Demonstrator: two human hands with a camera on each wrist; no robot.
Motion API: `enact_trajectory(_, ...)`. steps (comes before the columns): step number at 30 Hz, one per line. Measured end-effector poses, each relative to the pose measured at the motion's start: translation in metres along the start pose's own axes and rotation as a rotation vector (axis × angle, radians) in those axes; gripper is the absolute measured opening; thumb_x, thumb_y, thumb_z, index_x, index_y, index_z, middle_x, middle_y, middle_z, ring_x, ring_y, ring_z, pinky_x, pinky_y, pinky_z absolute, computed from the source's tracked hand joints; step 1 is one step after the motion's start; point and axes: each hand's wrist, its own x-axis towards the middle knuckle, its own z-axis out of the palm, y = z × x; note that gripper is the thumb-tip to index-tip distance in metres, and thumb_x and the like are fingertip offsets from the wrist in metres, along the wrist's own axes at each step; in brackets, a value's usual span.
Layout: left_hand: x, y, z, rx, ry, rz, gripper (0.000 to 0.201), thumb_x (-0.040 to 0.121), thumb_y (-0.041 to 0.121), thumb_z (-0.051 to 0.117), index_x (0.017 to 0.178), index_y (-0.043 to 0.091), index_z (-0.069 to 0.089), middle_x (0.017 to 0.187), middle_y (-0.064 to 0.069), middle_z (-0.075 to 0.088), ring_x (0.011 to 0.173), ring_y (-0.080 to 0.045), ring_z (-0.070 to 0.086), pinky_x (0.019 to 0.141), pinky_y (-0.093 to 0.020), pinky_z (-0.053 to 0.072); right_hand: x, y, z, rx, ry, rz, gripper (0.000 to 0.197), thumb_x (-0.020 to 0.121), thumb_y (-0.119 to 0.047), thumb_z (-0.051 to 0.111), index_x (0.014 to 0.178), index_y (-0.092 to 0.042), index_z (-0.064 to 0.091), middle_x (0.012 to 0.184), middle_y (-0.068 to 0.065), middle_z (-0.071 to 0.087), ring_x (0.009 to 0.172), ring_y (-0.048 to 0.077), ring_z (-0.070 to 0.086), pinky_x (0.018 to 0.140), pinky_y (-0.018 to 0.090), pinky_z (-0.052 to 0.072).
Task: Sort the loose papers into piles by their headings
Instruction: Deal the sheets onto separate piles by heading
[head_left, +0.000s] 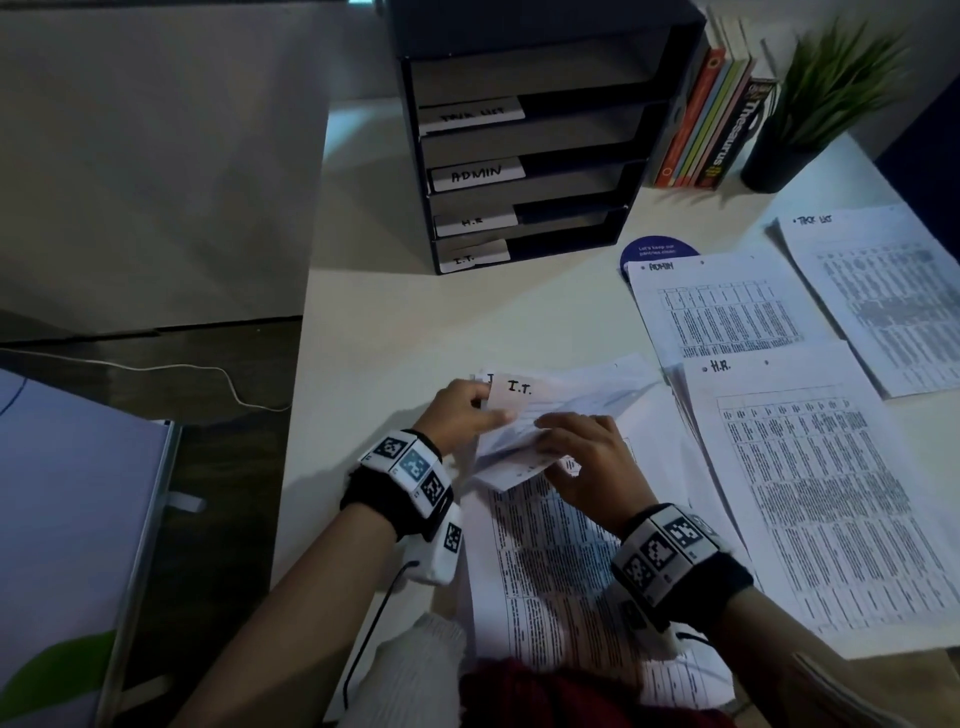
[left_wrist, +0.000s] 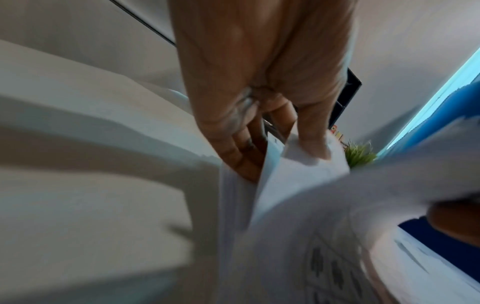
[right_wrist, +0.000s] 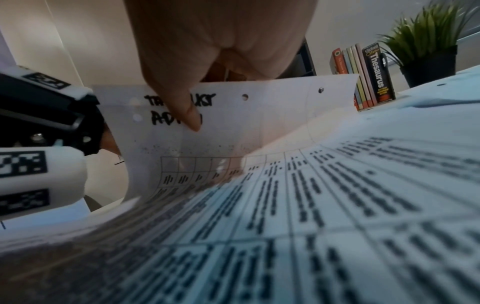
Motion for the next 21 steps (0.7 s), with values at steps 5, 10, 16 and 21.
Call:
enact_trajectory(5,-0.009,-0.001,-0.003,0.185,-0.174,0.014,0.029,0.082,0.014,0.066,0.106,-0.001,0.063,0.099,0.001,0.052,0.097,-0.020,0.051,0.090,-0.031,0.042,-0.006,0.006,0.004,0.010,0.042,0.004,0.033,0.056,-0.007,0.069,0.086,-0.017,0.061,0.108,0.012,0.066,0.091,0.013,0.050,0.080,0.025,0.033)
enact_trajectory(10,-0.008,-0.004,0.004,0.218,0.111,0.078,0.066,0.081,0.009,0.064,0.139,0.014,0.034,0.138,-0.009,0.023,0.127,-0.021,0.028,0.109,-0.032,0.031,-0.002,0.005,-0.002,0.024,0.071,0.078,0.028,0.060,-0.002,0.079,0.084,-0.008,0.069,0.111,0.017,0.064,0.093,0.019,0.058,0.087,0.034,0.045)
enact_trajectory(16,-0.008,-0.001,0.005,-0.004,0.195,0.197,0.036,0.096,0.008,0.041,0.129,0.020,0.047,0.122,-0.008,0.041,0.108,-0.016,0.043,0.083,-0.019,0.042,0.027,0.004,-0.004,0.128,0.098,0.236,0.012,0.073,-0.002,0.072,0.083,-0.009,0.073,0.126,0.017,0.057,0.097,0.029,0.064,0.090,0.057,0.044)
enact_trajectory(21,-0.008,-0.006,0.013,-0.033,0.073,0.151,0.029,0.097,0.023,0.043,0.105,0.007,0.065,0.097,-0.011,0.065,0.081,-0.017,0.057,0.082,-0.030,0.047,0.017,0.006,-0.002,0.031,-0.008,0.223,0.022,0.065,0.008,0.074,0.075,-0.011,0.073,0.116,0.013,0.065,0.103,0.026,0.064,0.096,0.054,0.032)
